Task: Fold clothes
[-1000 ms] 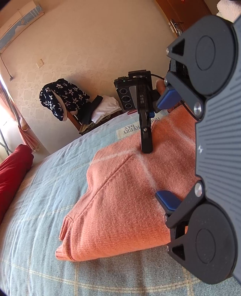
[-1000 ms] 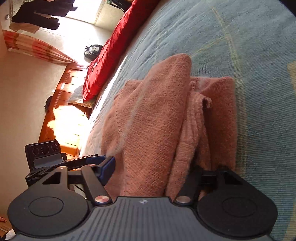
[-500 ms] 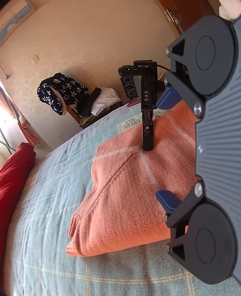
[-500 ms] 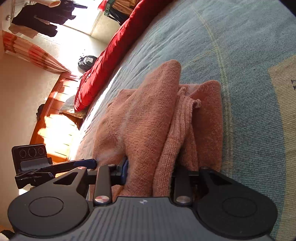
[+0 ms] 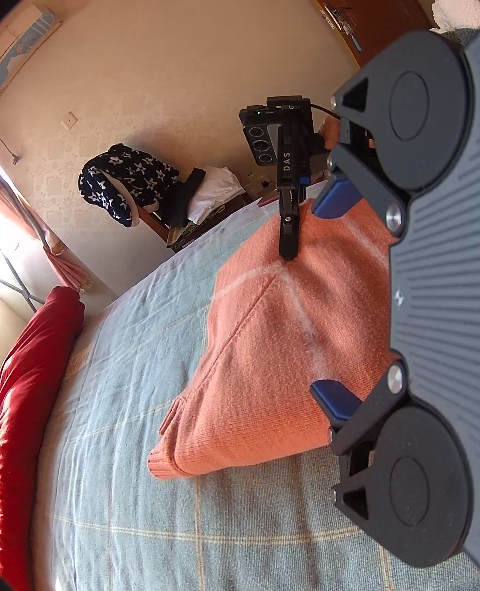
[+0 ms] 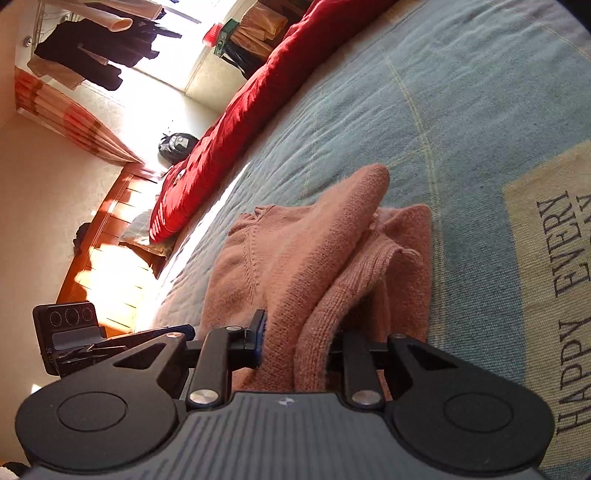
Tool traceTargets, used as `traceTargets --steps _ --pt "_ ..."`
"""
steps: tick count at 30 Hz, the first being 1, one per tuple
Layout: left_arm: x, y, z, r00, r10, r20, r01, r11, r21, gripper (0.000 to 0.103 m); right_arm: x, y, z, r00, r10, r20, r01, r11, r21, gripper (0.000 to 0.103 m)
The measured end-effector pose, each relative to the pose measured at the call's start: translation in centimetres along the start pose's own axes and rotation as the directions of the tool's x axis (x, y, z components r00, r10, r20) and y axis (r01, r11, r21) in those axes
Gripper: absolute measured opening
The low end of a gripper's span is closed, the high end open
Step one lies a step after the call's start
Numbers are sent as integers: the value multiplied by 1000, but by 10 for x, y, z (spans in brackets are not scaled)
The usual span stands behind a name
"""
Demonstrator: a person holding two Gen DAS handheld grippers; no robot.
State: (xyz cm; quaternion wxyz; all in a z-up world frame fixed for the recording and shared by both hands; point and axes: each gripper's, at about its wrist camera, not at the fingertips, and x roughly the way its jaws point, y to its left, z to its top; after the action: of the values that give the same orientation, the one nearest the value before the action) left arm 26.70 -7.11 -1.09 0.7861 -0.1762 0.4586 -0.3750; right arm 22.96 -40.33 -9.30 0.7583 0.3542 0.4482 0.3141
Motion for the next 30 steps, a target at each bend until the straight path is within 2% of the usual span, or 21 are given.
traceTargets --steps 2,5,8,10,11,12,14,18,20,22,25,30 --pt "9 1 0 1000 3 -5 -3 1000 14 94 4 -16 -5 1000 -6 4 5 999 46 31" --pt "21 5 1 1000 9 -14 -9 1000 22 93 4 -29 -11 999 30 28 -32 995 95 32" --pt "26 5 -1 1000 16 -19 -15 999 39 93 -10 -18 -16 998 -31 58 28 998 62 41" --pt "29 6 -1 1000 21 -21 -20 999 51 93 -30 -7 -22 990 -87 107 85 996 28 48" --pt "30 5 -2 999 23 -22 -22 998 57 93 -40 1 -24 981 -133 144 133 991 6 60" --pt "30 5 -3 999 24 -22 -22 998 63 93 -51 12 -27 965 -182 188 191 981 -35 66" --pt "30 6 -3 1000 19 -21 -18 998 61 93 -67 36 -34 932 -244 268 283 952 -119 67" --pt "29 11 -2 1000 -1 -16 1 1000 23 93 -59 87 -48 955 -146 258 223 928 -298 73" --pt "28 12 -1 1000 -2 -16 2 1000 15 93 -38 103 -53 966 -140 219 214 906 -365 76" --pt "29 11 -1 1000 0 -17 0 1000 18 93 -16 105 -59 970 -165 179 225 892 -393 76" --pt "29 12 -2 1000 -8 -18 9 999 33 93 5 85 -73 944 -285 169 330 851 -409 75" --pt "26 10 5 1000 -23 -14 23 1000 4 92 -3 71 -90 943 -247 225 322 853 -411 74"
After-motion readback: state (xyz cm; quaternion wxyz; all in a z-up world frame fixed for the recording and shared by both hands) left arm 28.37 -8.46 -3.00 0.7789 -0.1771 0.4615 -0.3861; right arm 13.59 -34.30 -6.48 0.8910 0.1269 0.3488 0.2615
